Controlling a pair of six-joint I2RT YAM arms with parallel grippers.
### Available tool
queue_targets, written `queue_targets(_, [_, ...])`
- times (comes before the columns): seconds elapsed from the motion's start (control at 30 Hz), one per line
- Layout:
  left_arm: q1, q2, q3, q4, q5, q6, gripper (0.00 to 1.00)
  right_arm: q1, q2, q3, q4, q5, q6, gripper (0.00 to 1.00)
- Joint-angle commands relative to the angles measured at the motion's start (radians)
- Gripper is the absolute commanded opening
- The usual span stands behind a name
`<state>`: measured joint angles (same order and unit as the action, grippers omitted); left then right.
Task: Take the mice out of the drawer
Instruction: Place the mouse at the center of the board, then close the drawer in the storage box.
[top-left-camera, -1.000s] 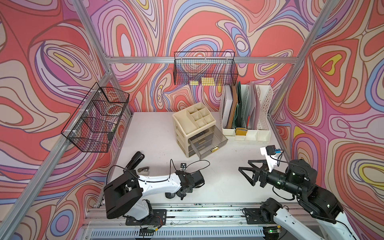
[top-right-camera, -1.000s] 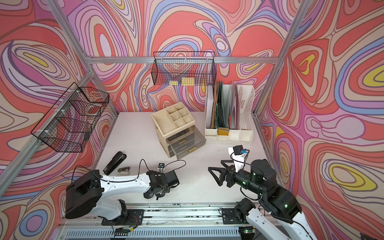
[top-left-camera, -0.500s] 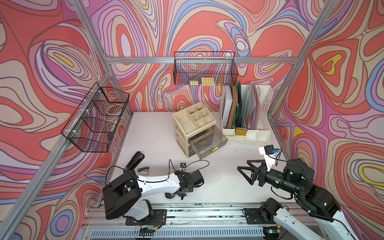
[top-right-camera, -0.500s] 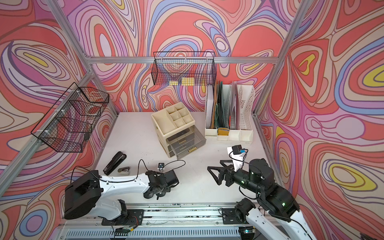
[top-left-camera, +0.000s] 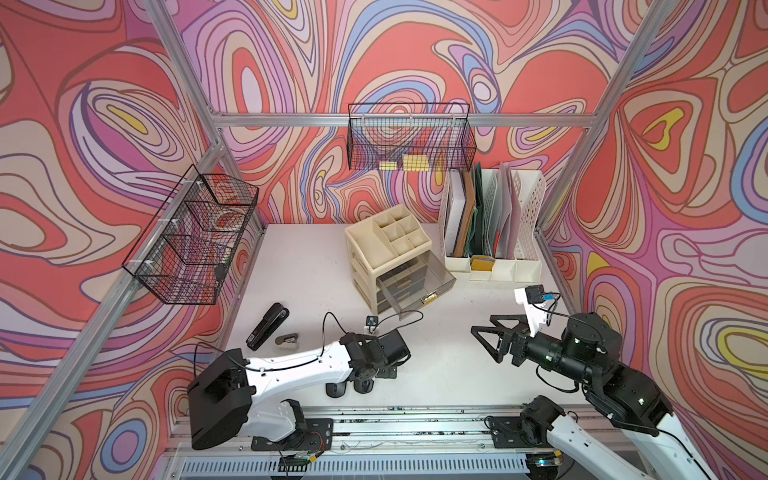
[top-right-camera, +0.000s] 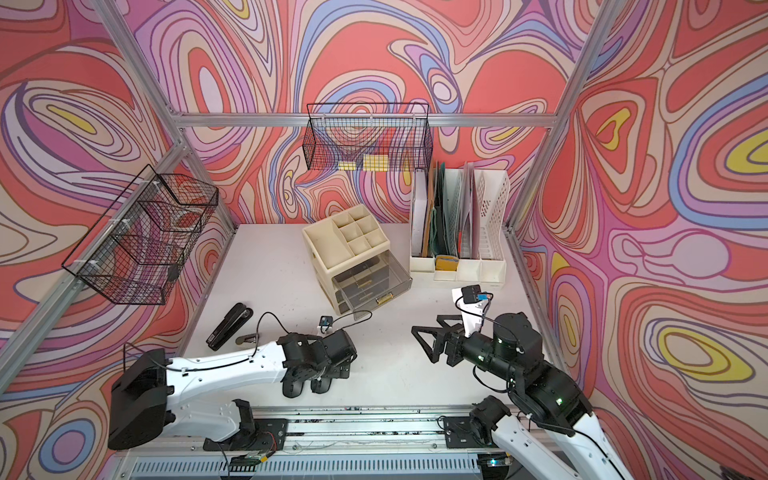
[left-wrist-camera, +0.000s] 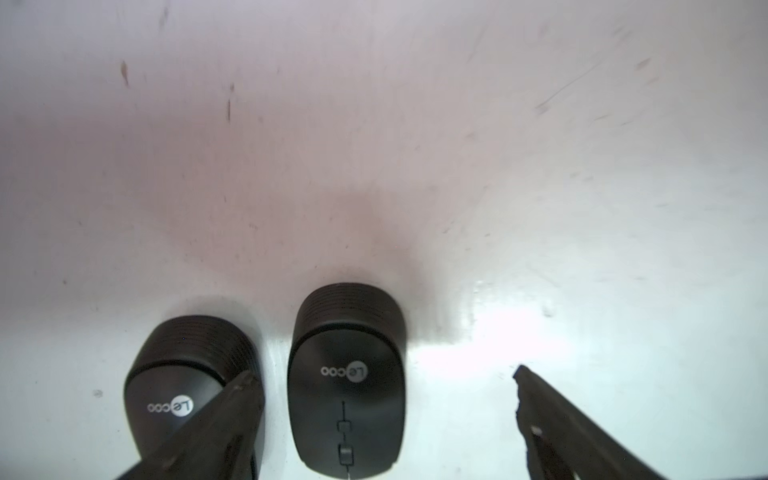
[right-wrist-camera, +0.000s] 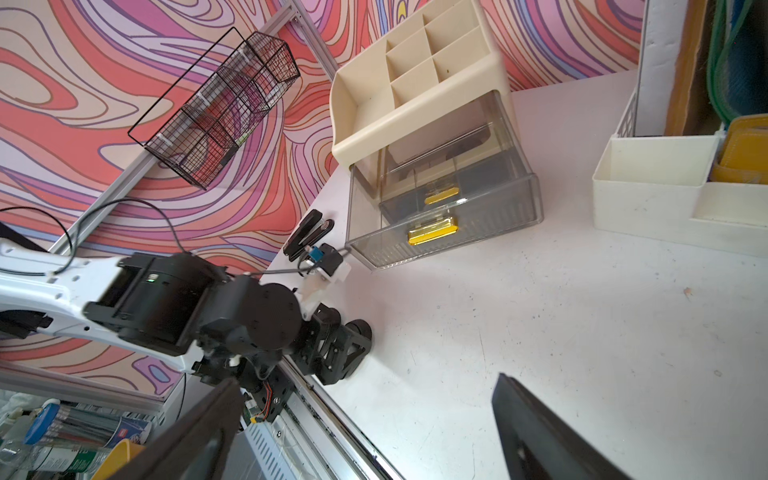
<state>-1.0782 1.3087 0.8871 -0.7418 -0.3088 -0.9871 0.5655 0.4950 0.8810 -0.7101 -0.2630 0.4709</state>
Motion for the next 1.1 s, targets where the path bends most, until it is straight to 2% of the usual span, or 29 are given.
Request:
queue_targets(0.0, [0.005, -0.065, 0.117, -0.094, -0.057, 0.151, 0.99, 0.002, -0.001, -0.030, 0.075, 0.053, 0.027, 0.98])
queue_targets(0.13, [0.026, -0.089, 0.283, -0.155, -0.070, 0.275, 1.00, 0.003, 0.033, -0.055, 0.122, 0.087, 0.053, 0.98])
queue_targets(0.27, [0.086, -0.088, 0.441, -0.158, -0.025, 0.430, 0.99, 0.002, 0.056, -0.118, 0.223, 0.151, 0.107, 0.95])
queue_targets(0.43, [0.256, -0.036, 0.595, -0.137, 0.082, 0.589, 0.99, 0.002, 0.098, -0.189, 0.350, 0.149, 0.197, 0.89])
queue_targets(0.57, [0.412, 0.020, 0.667, -0.077, 0.219, 0.671, 0.99, 0.002, 0.130, -0.232, 0.416, 0.138, 0.245, 0.85])
queue_targets(0.77, [0.589, 0.053, 0.668, 0.083, 0.371, 0.712, 0.99, 0.002, 0.199, -0.260, 0.472, 0.060, 0.252, 0.82])
queue_targets(1.07, [0.805, 0.086, 0.590, 0.269, 0.533, 0.679, 0.99, 0.002, 0.272, -0.266, 0.505, 0.048, 0.255, 0.67])
